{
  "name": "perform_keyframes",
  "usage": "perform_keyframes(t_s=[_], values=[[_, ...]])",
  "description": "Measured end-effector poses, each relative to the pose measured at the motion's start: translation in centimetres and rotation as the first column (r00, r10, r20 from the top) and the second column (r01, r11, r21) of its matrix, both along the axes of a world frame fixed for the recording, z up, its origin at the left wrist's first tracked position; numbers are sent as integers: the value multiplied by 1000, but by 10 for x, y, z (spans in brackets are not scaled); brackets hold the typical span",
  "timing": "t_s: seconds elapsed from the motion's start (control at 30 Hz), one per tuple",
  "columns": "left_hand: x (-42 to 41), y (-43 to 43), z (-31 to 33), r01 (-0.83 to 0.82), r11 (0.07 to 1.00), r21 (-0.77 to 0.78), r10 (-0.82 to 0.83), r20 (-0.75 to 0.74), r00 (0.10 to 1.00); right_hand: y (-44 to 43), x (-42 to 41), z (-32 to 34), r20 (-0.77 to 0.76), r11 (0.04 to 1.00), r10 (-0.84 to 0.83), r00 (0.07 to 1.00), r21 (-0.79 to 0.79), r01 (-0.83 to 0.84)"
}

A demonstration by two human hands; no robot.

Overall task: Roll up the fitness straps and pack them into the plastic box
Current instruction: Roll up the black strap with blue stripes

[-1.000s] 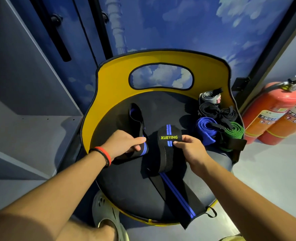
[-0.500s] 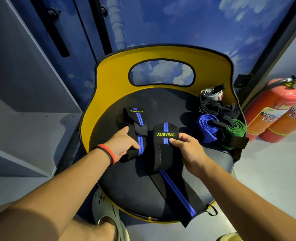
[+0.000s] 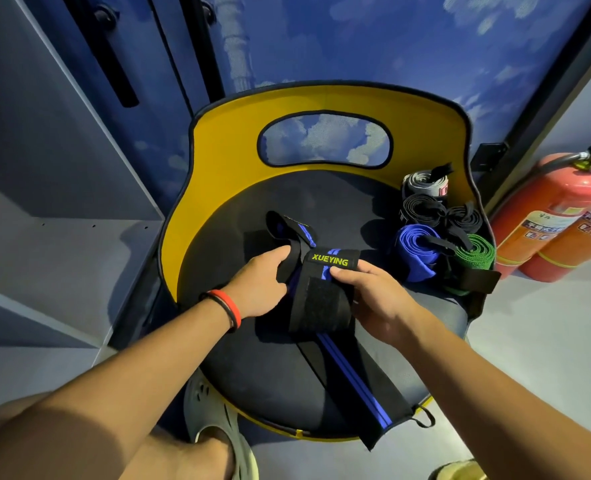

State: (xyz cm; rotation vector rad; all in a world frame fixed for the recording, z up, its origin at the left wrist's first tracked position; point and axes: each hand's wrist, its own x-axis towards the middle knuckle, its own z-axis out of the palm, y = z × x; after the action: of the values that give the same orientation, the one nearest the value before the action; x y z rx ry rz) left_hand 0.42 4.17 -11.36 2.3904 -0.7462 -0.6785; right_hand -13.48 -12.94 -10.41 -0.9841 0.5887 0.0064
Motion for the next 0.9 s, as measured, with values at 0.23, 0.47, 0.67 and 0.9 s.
perform_keyframes(t_s=[0.23,0.47,0.67,0.9], values=[[-14,0,7,113,992,-60,-111,45,993,0,2,-6,43,985,-5,999,171,-3],[-24,-2,27,274,961,-36,-249,321,914,-9,-4,-5,-60,976,42,997,214,-28],[15,12,23,111,993,-28,-80,533,842,-14,-5,-17,-81,989,-75,994,124,84],[49,39,22,-172,968,181,61,498,865,-22,-16,-22,-8,991,-130,991,-17,130]])
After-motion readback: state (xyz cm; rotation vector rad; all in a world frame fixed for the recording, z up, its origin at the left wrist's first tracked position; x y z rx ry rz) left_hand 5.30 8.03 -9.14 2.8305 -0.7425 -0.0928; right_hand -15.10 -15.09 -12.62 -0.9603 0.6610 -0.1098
